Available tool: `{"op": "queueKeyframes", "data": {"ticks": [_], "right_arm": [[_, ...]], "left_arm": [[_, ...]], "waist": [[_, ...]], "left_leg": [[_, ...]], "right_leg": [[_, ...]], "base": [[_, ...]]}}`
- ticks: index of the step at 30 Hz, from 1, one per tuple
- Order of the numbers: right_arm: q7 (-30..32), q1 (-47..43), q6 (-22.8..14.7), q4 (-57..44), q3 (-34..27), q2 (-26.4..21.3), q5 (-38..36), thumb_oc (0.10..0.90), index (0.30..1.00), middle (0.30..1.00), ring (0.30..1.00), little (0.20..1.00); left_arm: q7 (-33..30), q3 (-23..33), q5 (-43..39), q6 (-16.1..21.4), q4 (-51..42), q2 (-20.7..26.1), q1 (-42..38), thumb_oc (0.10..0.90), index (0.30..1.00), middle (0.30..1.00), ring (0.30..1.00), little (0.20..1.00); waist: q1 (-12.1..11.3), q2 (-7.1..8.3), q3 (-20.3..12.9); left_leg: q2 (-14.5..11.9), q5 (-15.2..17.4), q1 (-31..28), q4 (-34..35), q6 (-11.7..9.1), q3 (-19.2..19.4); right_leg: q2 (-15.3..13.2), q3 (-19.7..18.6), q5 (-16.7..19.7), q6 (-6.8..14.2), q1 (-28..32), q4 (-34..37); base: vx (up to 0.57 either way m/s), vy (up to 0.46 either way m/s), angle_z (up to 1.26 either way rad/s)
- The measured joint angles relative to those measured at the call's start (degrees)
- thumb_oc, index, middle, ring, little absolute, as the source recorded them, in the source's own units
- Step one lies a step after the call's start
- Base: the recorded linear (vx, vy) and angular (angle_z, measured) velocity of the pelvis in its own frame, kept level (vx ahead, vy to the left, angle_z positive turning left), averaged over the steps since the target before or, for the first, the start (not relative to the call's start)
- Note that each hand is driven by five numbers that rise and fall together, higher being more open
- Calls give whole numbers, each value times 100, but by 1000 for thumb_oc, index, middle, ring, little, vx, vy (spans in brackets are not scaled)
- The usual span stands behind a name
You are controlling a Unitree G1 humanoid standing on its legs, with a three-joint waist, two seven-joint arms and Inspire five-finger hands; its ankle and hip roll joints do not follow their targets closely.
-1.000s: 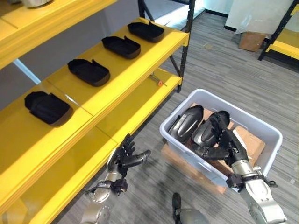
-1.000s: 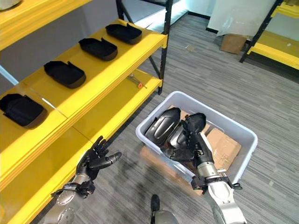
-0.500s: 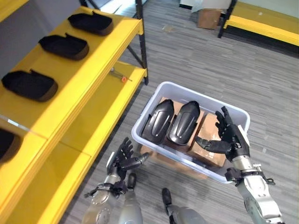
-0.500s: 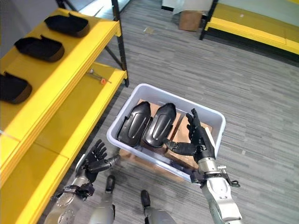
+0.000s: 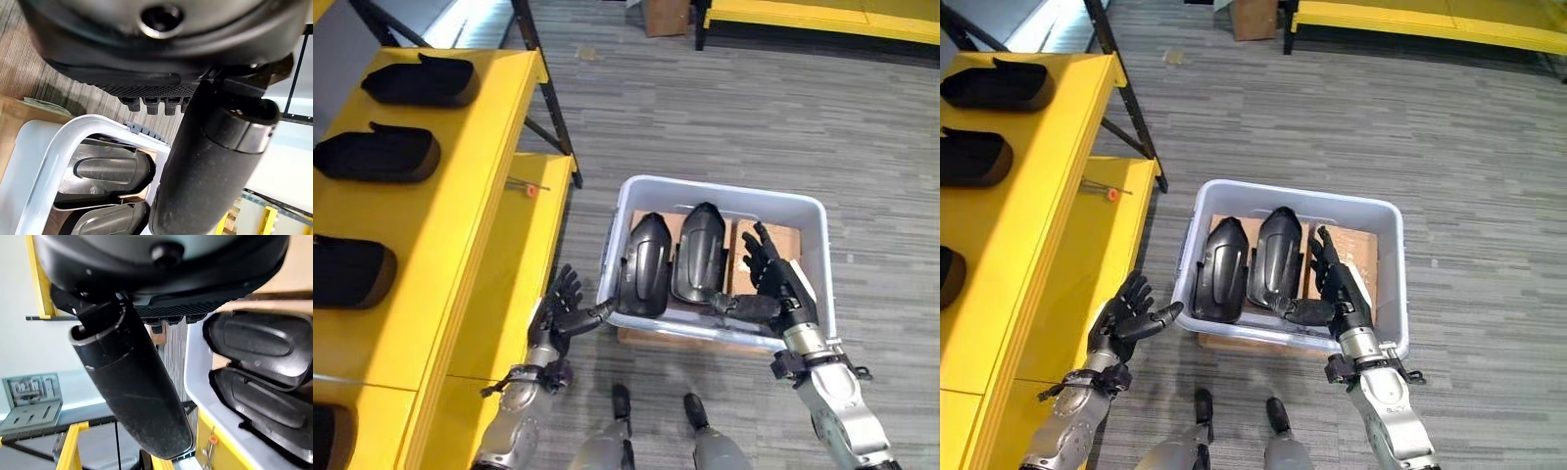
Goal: Move parts from the plastic box to the shelf.
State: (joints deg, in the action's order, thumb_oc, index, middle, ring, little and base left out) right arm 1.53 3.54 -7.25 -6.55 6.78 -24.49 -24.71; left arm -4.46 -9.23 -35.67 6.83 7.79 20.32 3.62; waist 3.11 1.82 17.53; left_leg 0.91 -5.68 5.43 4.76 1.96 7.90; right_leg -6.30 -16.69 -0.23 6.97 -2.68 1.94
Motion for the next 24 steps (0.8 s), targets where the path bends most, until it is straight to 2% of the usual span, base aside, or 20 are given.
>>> {"op": "queueKeyframes", "data": {"ticks": [1,2,4,5,7,8,9,10,11,12,13,15,16,17,19,21,24], "right_arm": [[6,-12,3,-1,4,2,6,900,1000,1000,1000,1000],[37,-215,42,3,147,-8,118,900,1000,1000,1000,1000],[36,-250,46,-30,210,-1,179,900,1000,1000,1000,1000],[55,-394,44,26,337,-10,212,900,1000,1000,1000,1000],[47,-554,103,80,421,-18,220,900,1000,1000,1000,1000],[33,-557,120,75,447,-23,225,900,1000,1000,1000,1000],[35,-595,125,74,557,-24,271,900,1000,1000,1000,1000],[17,-715,125,63,688,-35,308,900,1000,1000,1000,1000],[-1,-791,125,56,764,-32,340,900,1000,1000,1000,1000],[-21,-806,127,55,837,-36,419,900,1000,1000,1000,1000],[-50,-842,161,61,840,-50,452,900,1000,1000,1000,1000],[-56,-874,178,67,828,-92,479,900,1000,1000,1000,1000],[-52,-857,181,68,813,-152,515,900,1000,1000,1000,1000],[-52,-851,187,128,816,-480,662,900,1000,1000,1000,1000],[-44,-877,183,299,804,-726,794,900,1000,1000,1000,1000],[-31,-940,235,447,822,-857,1003,900,1000,1000,1000,1000],[-20,-1299,355,530,945,-940,1701,900,1000,1000,1000,1000]], "left_arm": [[-1,-11,1,0,0,1,-4,900,1000,1000,1000,1000],[-24,-5,2,9,4,57,13,900,1000,1000,1000,1000],[-19,-19,4,-7,2,76,-2,900,1000,1000,1000,1000],[-23,10,3,-2,-11,113,-25,900,1000,1000,1000,1000],[-34,43,1,-4,-12,117,-110,900,1000,1000,1000,1000],[-32,43,1,1,-15,120,-122,900,1000,1000,1000,1000],[-34,52,-2,1,-21,190,-124,900,1000,1000,1000,1000],[-38,102,-3,14,-61,298,-10,900,1000,1000,1000,1000],[-39,163,-3,19,-58,328,-23,900,1000,1000,1000,1000],[-73,243,-6,18,-49,427,34,900,1000,1000,1000,1000],[-135,313,-11,24,-58,382,76,900,1000,1000,1000,1000],[-141,347,-10,24,-60,298,178,900,1000,1000,1000,1000],[-140,284,-10,17,-60,266,230,900,1000,1000,1000,1000],[-91,146,-7,-3,-101,158,360,900,1000,1000,1000,1000],[-79,21,-7,-17,-107,75,382,900,1000,1000,1000,1000],[20,-35,-8,-21,-164,71,359,900,1000,1000,1000,1000],[23,-43,-11,-32,-172,79,343,900,1000,1000,1000,1000]], "waist": [[8,19,6],[-27,60,8],[0,107,7],[-122,124,15],[-203,45,46],[-283,56,40],[-370,198,10],[-471,344,7],[-501,443,27],[-496,656,27],[-535,724,34],[-482,668,35],[-451,593,34],[-335,476,37],[-314,438,39],[-321,415,45],[-336,262,141]], "left_leg": [[10,2,8,-3,4,52],[-76,5,79,-2,20,336],[-85,0,93,-3,28,467],[-263,-32,177,-6,96,793],[-508,-39,279,-54,88,942],[-551,-45,276,-60,72,990],[-561,-56,232,-60,10,1096],[-579,-88,231,-67,-108,1227],[-590,-120,242,-71,-154,1277],[-535,-201,243,-59,-274,1234],[-606,-269,249,-42,-377,1271],[-781,-345,283,-29,-489,1211],[-900,-371,297,-29,-519,1171],[-1162,-459,365,-55,-653,1007],[-1306,-528,474,-68,-752,884],[-1399,-554,603,-29,-786,817],[-1389,-614,779,-26,-794,733]], "right_leg": [[13,-39,22,12,-69,-28],[63,-27,77,97,-331,-169],[72,32,220,80,-422,-115],[-73,1165,118,-184,-609,8],[-469,2594,197,-209,-673,-213],[-677,2718,277,-88,-589,-199],[-1090,2756,488,49,-348,-25],[-1316,2766,660,227,-325,98],[-1345,2605,879,354,-289,183],[-1344,2537,1067,531,-131,246],[-1274,2600,854,627,-130,300],[-1101,2650,657,572,-129,298],[-973,2666,659,548,-135,299],[-708,2713,613,430,-135,303],[-560,2805,606,352,-179,303],[-450,2832,594,302,-298,309],[-451,2884,670,250,-425,307]], "base": [[-72,87,-71],[-69,-10,-74],[-90,-61,-79],[-55,-69,-91],[-15,-75,-72],[-20,-204,-47],[-10,-232,-61],[-4,-183,-58],[34,-153,-24],[41,-159,-11],[41,-160,0],[18,-136,-8],[-1,-248,-2],[-9,-180,2],[-2,-135,11],[13,-143,10],[13,-94,8]]}}
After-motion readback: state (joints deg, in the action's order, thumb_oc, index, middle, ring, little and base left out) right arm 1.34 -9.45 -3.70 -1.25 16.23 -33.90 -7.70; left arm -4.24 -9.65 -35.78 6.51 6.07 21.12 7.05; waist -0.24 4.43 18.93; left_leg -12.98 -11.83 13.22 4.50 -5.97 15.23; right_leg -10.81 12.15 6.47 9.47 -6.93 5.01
